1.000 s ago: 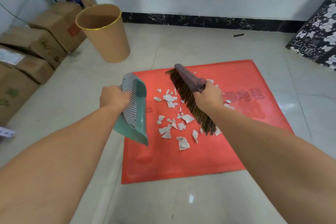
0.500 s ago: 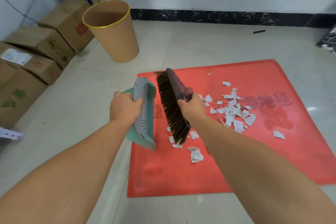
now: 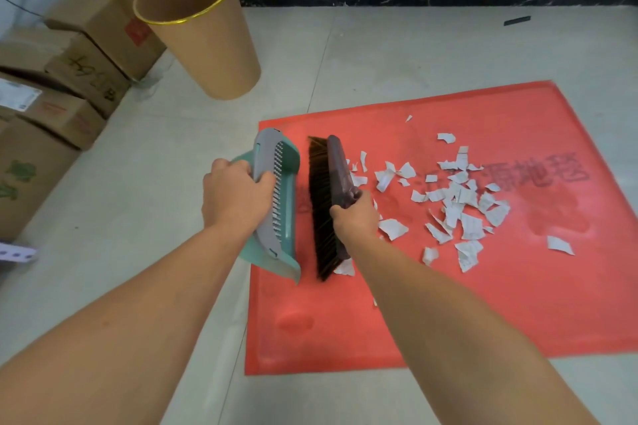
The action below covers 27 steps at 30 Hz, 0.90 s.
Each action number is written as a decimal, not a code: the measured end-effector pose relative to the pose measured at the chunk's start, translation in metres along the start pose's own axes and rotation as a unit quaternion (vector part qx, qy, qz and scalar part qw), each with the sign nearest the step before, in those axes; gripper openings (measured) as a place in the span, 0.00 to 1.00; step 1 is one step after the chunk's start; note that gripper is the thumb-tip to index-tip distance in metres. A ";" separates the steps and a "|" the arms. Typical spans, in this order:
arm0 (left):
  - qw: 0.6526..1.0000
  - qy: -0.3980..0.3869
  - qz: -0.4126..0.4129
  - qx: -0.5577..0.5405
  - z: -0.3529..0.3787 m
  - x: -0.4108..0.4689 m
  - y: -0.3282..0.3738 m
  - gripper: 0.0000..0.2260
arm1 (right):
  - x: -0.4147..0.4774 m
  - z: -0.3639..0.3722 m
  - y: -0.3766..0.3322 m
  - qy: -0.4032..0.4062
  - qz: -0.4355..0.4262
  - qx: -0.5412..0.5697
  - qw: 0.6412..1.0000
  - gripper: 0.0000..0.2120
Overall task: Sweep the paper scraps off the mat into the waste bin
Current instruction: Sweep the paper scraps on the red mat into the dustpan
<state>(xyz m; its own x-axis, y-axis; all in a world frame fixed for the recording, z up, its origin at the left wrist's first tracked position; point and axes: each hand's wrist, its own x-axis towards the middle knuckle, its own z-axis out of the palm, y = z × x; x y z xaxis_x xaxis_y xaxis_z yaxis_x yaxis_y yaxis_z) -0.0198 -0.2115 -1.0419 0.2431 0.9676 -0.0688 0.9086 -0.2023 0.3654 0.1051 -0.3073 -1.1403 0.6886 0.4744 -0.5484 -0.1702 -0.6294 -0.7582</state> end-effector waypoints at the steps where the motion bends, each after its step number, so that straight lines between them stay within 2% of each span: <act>1: 1.000 -0.003 0.000 -0.001 -0.001 -0.001 0.001 0.14 | 0.000 -0.006 0.002 0.009 -0.005 -0.007 1.000 0.20; 8: 0.999 -0.023 -0.004 0.021 -0.002 -0.012 0.020 0.11 | 0.000 -0.062 0.009 0.083 -0.021 -0.056 0.995 0.19; 13: 0.999 -0.022 -0.015 0.035 -0.004 -0.017 0.029 0.14 | -0.007 -0.094 0.002 0.079 -0.028 -0.036 0.996 0.17; 18: 0.999 0.001 0.013 0.034 -0.006 -0.022 0.030 0.14 | -0.015 -0.081 0.002 0.028 -0.056 -0.052 0.997 0.14; 23: 0.999 -0.010 0.025 0.025 -0.009 -0.023 0.025 0.12 | -0.025 -0.049 0.009 -0.012 -0.055 -0.059 0.997 0.19; 27: 0.999 -0.023 0.028 0.014 -0.009 -0.010 0.011 0.13 | -0.028 -0.023 0.013 0.012 -0.058 -0.077 0.995 0.18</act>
<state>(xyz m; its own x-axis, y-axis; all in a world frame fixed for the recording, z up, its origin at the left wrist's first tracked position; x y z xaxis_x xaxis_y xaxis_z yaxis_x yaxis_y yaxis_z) -0.0149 -0.2226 -1.0291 0.3089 0.9466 -0.0920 0.9022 -0.2610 0.3433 0.1000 -0.3427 -1.1267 0.7138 0.5366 -0.4501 0.0210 -0.6587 -0.7521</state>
